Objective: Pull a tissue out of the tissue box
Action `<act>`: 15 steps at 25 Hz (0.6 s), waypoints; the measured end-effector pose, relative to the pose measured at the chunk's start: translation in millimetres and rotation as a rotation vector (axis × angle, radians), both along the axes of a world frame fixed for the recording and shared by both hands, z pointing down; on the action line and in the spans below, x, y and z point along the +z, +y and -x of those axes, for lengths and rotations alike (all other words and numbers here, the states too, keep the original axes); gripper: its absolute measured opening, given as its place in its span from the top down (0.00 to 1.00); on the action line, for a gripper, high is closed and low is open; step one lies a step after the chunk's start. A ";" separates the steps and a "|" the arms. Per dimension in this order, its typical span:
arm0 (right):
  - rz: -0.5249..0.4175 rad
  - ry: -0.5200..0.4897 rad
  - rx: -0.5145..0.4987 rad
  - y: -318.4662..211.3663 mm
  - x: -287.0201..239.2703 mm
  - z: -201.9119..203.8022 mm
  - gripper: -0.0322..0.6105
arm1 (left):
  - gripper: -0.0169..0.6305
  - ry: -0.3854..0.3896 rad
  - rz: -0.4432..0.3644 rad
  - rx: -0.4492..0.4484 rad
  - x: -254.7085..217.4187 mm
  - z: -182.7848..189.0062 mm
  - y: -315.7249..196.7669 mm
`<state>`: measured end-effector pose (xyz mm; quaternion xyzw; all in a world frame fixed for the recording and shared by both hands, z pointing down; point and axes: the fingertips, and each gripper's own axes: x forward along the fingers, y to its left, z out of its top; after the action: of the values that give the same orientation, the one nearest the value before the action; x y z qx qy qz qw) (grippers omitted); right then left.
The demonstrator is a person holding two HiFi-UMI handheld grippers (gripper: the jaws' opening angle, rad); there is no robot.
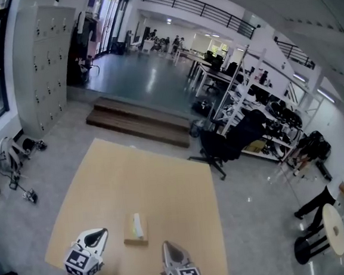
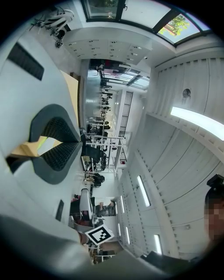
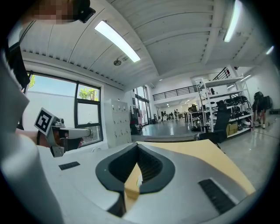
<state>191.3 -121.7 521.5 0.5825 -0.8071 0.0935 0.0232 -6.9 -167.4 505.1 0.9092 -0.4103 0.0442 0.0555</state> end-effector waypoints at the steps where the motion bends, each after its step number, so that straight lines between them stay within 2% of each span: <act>1: 0.001 0.000 -0.004 -4.8 1.0 -1.1 0.95 | 0.96 -0.007 0.000 -0.003 1.8 -1.4 -5.1; 9: 0.030 -0.029 -0.034 -30.6 12.8 -10.6 0.95 | 0.96 -0.035 0.012 -0.008 3.9 -16.6 -24.8; 15: 0.054 -0.023 -0.042 -37.1 16.4 -0.8 0.95 | 0.96 -0.023 0.041 -0.016 15.5 -9.1 -32.2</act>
<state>192.0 -158.8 537.9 0.5636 -0.8165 0.1215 0.0315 2.2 -199.6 520.6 0.9039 -0.4173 0.0626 0.0696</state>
